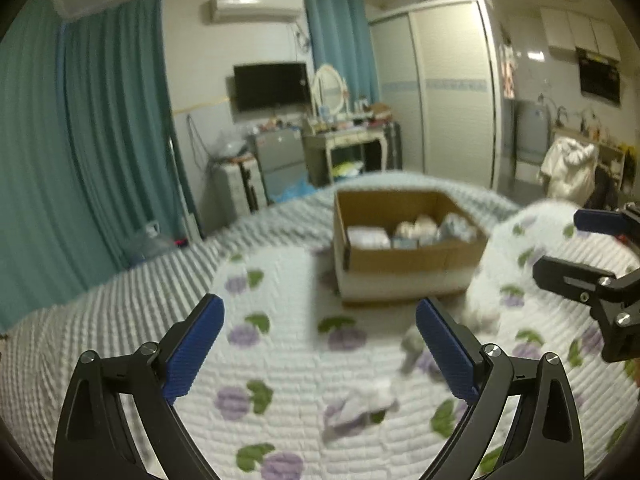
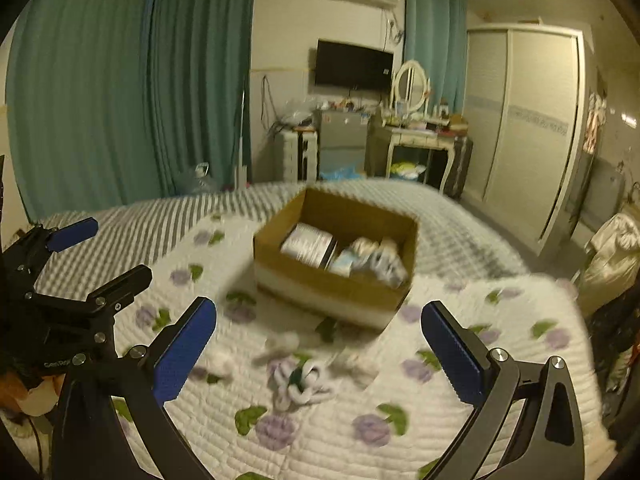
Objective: Organize soft objects
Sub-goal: 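Move both tools back to the white hair ties on the quilt, then grasp a white cloth with the left tool while the right tool grasps white hair ties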
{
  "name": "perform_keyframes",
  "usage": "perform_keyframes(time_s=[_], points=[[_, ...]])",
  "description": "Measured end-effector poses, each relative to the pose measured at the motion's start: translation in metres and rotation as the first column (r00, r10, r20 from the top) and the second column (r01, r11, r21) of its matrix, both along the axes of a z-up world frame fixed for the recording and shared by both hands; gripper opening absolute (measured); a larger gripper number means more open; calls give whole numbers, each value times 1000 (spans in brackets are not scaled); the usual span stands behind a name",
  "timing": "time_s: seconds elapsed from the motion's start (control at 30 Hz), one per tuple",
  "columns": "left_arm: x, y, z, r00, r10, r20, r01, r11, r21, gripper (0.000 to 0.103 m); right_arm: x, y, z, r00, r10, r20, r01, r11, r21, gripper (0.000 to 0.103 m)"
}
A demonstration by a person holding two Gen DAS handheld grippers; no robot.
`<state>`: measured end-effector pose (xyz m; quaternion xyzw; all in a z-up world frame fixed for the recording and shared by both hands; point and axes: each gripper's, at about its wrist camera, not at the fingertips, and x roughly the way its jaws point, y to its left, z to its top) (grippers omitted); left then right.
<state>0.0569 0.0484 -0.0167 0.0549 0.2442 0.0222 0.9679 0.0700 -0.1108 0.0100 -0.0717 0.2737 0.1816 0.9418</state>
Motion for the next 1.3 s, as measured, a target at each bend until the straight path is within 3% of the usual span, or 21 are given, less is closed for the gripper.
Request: perform_keyframes(time_s=[0.2,0.33,0.53,0.7,0.8,0.87,0.93,1.03,1.3], points=[[21,10,-64,991,0,-136,-12,996,-88,99,19,11,-70,997,-5,-75,0,998,-58,103],[30,13,-95,978,-6,-209,-23,991,-135,97,32,7,-106,990,0,-142,-5,999,-35,103],[36,6,-119,960,-23,-277,-11,992,-122,97,50,11,-147,973,-5,-230,-7,999,-50,97],[41,-1,-130,951,-57,-303,22,992,-121,95,55,8,-160,964,-10,-265,-1,999,-43,81],[44,-6,-137,941,-84,-329,50,993,-112,82,57,7,-164,961,-7,-277,-6,999,-47,67],[45,-7,-140,933,-105,-344,66,990,-126,65,56,9,-163,960,-2,-279,-11,999,-45,62],[45,-7,-142,928,-129,-351,81,986,-148,57,53,11,-162,962,1,-272,-16,999,-51,50],[41,-9,-139,926,-157,-342,108,982,-157,44,49,13,-159,965,7,-264,-21,999,-51,45],[30,-14,-131,927,-180,-329,126,976,-178,40,33,3,-145,967,21,-254,-20,1000,4,37]])
